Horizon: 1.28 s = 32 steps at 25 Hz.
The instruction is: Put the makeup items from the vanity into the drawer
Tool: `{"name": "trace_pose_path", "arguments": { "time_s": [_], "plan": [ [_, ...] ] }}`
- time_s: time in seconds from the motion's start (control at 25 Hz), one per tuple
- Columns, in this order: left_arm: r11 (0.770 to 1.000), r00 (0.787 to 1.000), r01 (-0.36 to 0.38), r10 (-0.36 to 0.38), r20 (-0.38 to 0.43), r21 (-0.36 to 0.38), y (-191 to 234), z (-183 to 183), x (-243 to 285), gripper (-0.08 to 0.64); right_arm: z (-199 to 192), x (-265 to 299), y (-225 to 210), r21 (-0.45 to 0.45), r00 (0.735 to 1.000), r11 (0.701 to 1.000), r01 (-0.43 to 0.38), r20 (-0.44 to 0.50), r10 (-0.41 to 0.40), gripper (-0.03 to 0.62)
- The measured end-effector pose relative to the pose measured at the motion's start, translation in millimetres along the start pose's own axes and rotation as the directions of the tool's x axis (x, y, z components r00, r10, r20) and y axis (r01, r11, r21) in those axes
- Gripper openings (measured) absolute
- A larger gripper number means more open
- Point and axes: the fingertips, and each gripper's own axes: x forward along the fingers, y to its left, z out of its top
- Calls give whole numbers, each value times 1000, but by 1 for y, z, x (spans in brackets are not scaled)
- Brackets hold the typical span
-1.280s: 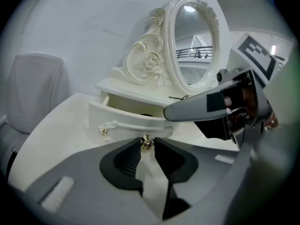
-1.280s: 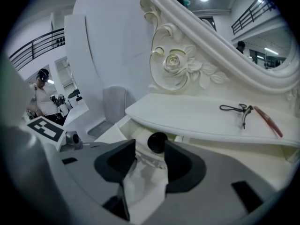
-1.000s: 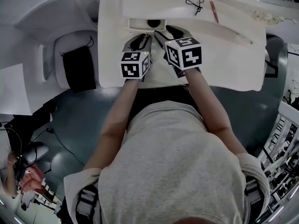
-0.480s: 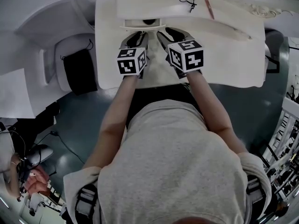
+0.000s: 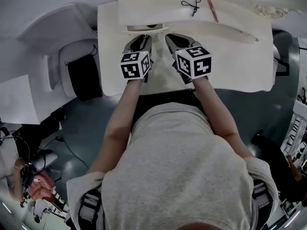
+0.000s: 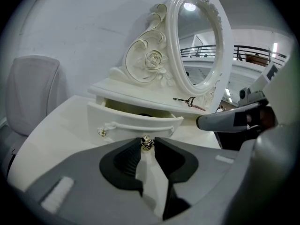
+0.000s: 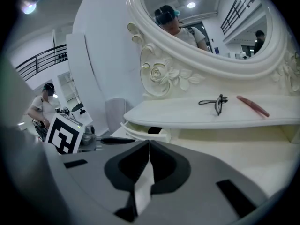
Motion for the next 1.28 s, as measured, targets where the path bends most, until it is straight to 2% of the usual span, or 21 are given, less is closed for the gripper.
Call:
{"name": "trace_pose_path", "arguments": {
  "time_s": [0.16,0.44,0.8,1.28],
  "plan": [
    [1000,1000,-8,8,-1,0,3,3,5,95,1,-1,0,28,998,998,-48,35,47,9],
    [1000,1000,-19,19,2,9,8,11,11,95,0,0,-13,70,998,997,-24,56,21,8],
    [999,999,-39,38,30,6,12,22,21,95,-3,1,-17,84,999,996,-17,50,13,8],
    [999,999,-46,46,28,28,11,26,24,97,-4,-6,-25,111,997,994,0,73,-8,8]
  ]
}}
